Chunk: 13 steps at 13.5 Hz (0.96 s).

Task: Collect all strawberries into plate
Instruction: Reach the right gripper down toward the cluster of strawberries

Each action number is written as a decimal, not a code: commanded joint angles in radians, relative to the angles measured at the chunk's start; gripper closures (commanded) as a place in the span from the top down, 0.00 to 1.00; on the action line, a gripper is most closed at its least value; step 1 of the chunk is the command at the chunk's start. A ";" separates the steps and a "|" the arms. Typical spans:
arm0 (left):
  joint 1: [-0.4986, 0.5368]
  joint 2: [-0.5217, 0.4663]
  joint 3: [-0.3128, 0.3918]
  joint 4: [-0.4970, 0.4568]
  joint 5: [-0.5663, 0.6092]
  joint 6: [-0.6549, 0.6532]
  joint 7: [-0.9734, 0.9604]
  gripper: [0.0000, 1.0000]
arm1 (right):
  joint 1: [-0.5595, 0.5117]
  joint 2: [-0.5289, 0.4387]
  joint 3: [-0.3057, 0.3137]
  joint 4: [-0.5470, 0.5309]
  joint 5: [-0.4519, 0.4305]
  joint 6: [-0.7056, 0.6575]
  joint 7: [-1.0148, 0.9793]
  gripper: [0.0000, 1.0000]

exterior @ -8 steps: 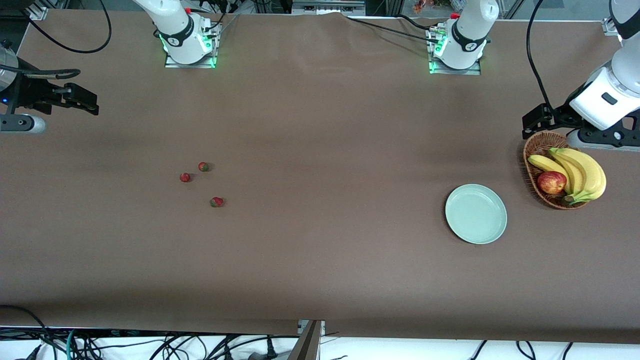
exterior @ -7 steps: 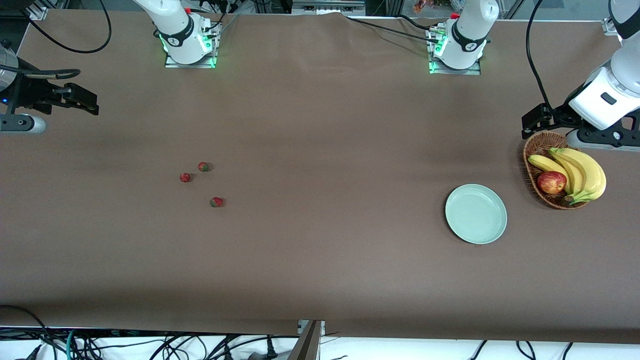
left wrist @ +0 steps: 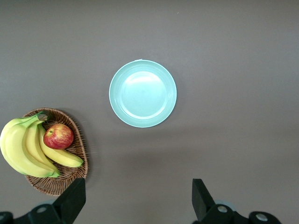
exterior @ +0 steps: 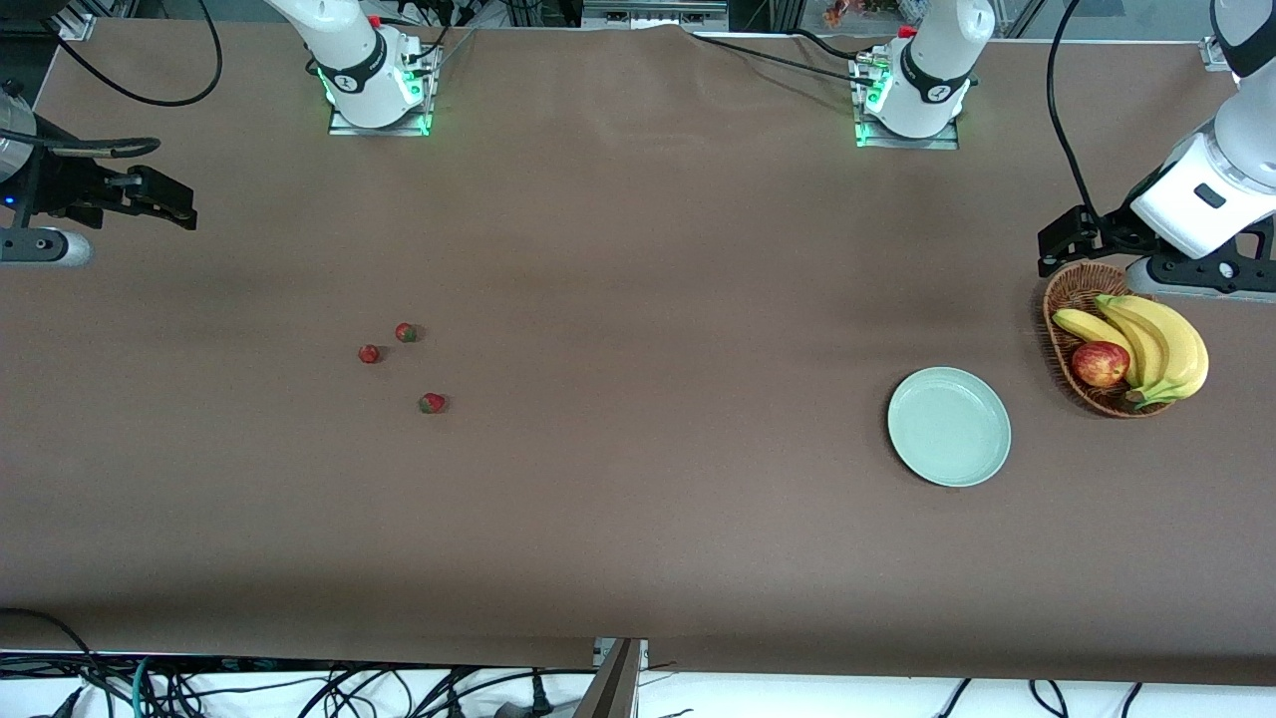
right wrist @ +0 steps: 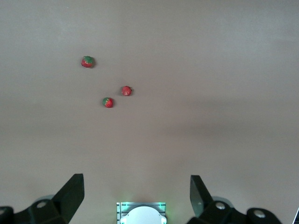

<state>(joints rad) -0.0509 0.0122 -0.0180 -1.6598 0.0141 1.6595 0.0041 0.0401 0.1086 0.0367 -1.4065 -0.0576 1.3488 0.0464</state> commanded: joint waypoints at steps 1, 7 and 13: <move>-0.003 0.000 0.000 0.014 -0.005 -0.009 -0.010 1.00 | -0.008 0.000 0.003 0.004 0.021 0.003 0.013 1.00; -0.004 0.002 0.000 0.014 -0.005 -0.009 -0.010 1.00 | 0.038 0.112 0.015 0.000 0.051 0.124 0.016 1.00; -0.004 0.002 0.000 0.014 -0.005 -0.009 -0.010 1.00 | 0.115 0.403 0.015 -0.008 0.053 0.392 0.016 1.00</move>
<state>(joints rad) -0.0523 0.0122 -0.0181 -1.6583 0.0141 1.6595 0.0041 0.1280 0.4282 0.0525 -1.4284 -0.0125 1.6678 0.0489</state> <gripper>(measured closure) 0.000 0.000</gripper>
